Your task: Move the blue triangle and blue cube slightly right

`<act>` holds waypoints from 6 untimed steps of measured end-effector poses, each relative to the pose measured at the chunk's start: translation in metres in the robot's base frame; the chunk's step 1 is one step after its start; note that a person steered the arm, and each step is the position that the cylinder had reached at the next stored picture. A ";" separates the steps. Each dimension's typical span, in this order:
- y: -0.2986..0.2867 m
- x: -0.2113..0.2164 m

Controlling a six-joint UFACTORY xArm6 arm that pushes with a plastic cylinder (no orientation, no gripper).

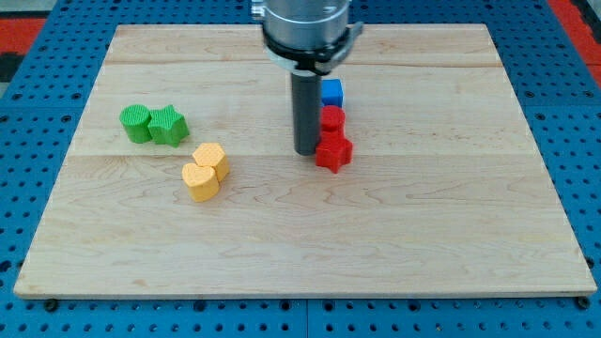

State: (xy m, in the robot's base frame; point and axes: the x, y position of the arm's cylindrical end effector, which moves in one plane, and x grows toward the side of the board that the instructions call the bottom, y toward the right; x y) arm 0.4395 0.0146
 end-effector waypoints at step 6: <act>0.015 -0.103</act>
